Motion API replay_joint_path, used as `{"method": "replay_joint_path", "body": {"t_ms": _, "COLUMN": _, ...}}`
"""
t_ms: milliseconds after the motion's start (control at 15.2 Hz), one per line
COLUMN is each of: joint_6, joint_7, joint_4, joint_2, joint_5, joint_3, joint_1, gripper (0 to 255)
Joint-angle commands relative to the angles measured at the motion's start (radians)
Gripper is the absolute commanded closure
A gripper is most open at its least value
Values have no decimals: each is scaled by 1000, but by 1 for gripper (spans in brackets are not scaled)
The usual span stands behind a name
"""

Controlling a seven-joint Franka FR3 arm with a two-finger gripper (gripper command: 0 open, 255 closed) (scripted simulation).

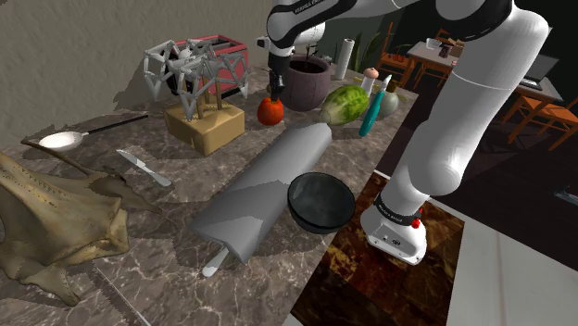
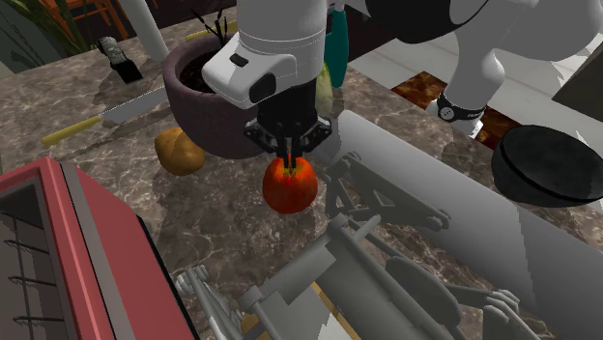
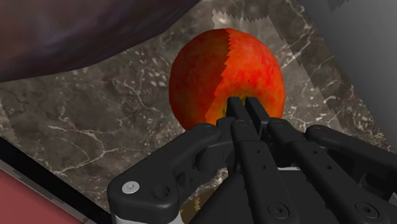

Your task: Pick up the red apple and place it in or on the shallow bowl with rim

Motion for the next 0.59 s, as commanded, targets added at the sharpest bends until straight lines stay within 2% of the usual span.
{"method": "replay_joint_path", "body": {"t_ms": 0, "joint_6": -12, "joint_7": 2, "joint_4": 7, "joint_2": -5, "joint_5": -2, "joint_3": 0, "joint_1": 0, "gripper": 255}}
{"method": "replay_joint_path", "body": {"t_ms": 528, "joint_6": -115, "joint_7": 16, "joint_4": 71, "joint_2": -45, "joint_5": -19, "joint_3": 0, "joint_1": 2, "gripper": 255}}
